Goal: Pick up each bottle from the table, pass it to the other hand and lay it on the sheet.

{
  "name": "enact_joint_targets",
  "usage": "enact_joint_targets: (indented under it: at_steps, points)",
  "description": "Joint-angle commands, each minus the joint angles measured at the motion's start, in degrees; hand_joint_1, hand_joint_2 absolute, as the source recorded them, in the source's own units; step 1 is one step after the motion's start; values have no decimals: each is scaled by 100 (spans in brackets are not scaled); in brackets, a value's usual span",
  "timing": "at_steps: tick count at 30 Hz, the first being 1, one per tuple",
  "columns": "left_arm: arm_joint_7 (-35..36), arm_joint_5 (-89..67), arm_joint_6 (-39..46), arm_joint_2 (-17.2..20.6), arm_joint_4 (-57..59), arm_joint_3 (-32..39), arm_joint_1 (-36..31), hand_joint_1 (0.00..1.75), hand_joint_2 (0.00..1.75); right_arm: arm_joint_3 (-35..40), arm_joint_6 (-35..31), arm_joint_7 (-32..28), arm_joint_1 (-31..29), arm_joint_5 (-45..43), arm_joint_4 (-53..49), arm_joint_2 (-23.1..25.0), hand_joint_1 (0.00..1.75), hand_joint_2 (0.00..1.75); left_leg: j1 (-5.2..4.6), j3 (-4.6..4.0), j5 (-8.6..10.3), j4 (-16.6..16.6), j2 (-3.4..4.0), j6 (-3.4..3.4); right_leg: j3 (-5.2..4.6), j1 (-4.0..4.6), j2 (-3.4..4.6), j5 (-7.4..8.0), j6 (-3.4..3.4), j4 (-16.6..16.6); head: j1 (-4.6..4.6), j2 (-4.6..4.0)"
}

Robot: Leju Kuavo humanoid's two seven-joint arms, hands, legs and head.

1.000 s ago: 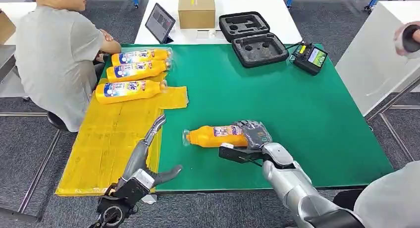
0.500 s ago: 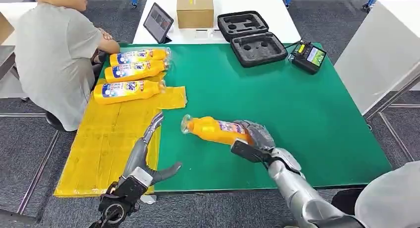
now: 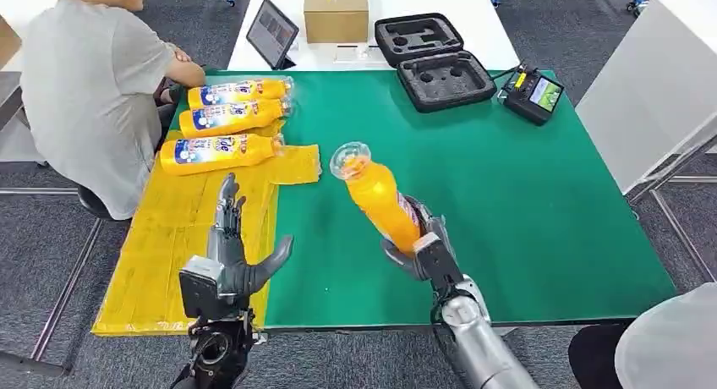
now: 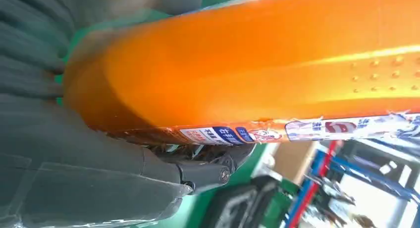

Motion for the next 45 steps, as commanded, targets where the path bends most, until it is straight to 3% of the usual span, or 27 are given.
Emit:
enact_joint_targets:
  at_steps: [1,5,19,38,45]
  points:
    - [695,1414,-735,-379,2034,-572,-806,0,175,533,-195,6,328,-242,-1103,-25,175,175,-1,3,0,-4,-19,-4,7,-2,-12,-5,-4,-2,0,0]
    - [325,1558,-689,-424,2313,-919,-1131,0,175,835,-89,6,91,-328,-748,92,175,175,1,-16,-3,4,-13,-7,-13,-1,-1,-3,-7,5,0,0]
    - [-22,1388,-408,-327,1535,-1305,-993,0,175,1055,176,6,-539,-429,694,349,175,175,2,-16,-2,-1,2,-2,-15,2,9,0,-3,0,0,0]
    - [-22,1382,-513,-150,1528,-1587,-946,0,175,888,92,6,-669,-433,1095,244,175,175,0,-11,-3,-4,0,-4,-10,0,7,-1,-6,-1,0,0]
    - [153,1389,-495,-506,2529,-1757,-1497,0,175,1402,-172,6,-964,-128,1424,549,175,175,1,-21,0,-1,0,-3,-18,1,5,2,-4,1,0,0]
